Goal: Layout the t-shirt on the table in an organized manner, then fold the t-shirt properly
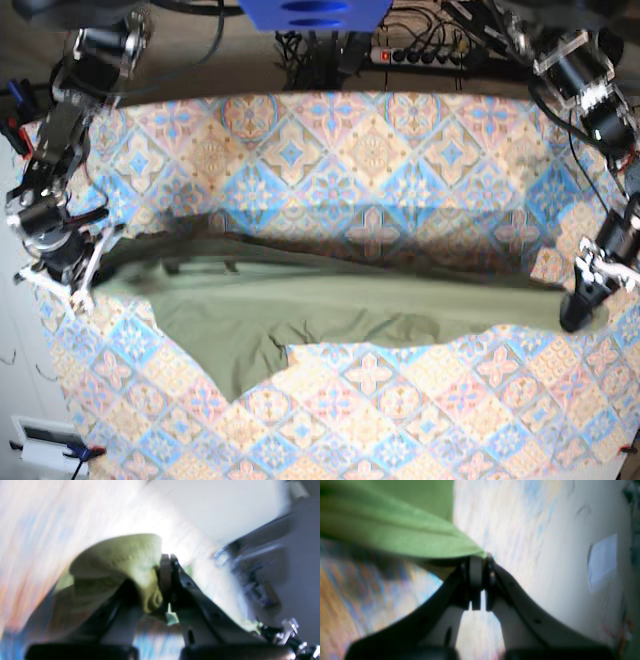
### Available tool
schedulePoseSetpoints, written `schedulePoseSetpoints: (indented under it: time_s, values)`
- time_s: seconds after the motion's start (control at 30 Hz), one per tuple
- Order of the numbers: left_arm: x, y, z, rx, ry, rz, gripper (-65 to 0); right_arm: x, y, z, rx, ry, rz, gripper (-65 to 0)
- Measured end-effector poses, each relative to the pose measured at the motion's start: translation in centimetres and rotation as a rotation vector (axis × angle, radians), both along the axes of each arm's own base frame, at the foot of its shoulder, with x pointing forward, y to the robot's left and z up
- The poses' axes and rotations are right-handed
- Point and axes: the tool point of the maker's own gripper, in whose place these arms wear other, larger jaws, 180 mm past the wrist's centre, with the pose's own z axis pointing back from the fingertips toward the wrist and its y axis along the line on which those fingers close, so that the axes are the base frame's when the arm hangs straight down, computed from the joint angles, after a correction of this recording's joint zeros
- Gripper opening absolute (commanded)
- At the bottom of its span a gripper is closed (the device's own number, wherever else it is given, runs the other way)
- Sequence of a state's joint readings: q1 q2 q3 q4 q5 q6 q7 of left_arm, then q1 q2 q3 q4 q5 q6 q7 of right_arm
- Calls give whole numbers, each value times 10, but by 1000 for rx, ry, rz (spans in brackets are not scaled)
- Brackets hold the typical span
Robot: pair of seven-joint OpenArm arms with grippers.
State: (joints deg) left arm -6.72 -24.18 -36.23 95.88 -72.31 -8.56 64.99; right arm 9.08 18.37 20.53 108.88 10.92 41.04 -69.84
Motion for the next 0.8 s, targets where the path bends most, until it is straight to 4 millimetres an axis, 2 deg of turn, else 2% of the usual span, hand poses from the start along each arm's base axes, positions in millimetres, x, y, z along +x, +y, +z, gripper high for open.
schedulePoseSetpoints:
  time_s: [0.1,0.17,0.23,0.3,0.33,0.4,0.47,0.53,0.57,0.63,0.67,0.73,0.8]
  values:
    - [44,-5,20,-19,-6,-53,-650,31,-15,68,35,-194,-34,-639]
    - [71,-6,48,-41,-54,-72,-650,52,-14,97,97,-273,-29,-639]
    - [99,-4,80,-44,-92,-92,-650,73,-7,106,190,-293,16,-639]
    - [127,-4,112,-82,-110,-109,-650,95,-16,109,250,-255,-11,-639]
    - [140,-9,126,-82,-118,-121,-650,107,-15,118,264,-254,-1,-639]
    - [165,-15,162,-131,-166,-111,-650,134,-7,153,276,-289,44,-639]
    - [178,-26,195,-137,-210,-124,-650,150,6,191,294,-362,95,-639]
    - [180,-45,238,-97,-273,-167,-650,157,15,226,310,-438,137,-639]
    - [178,-51,262,-82,-317,-179,-650,160,16,235,304,-446,139,-639]
    - [176,-60,294,-48,-377,-185,-650,164,15,248,283,-444,134,-639]
    - [180,-63,296,-32,-381,-185,-650,165,15,257,280,-455,139,-639]
    - [187,-66,286,-25,-352,-183,-650,165,16,275,285,-496,151,-639]
    - [195,-69,248,-27,-246,-187,-650,164,17,294,289,-565,168,-639]
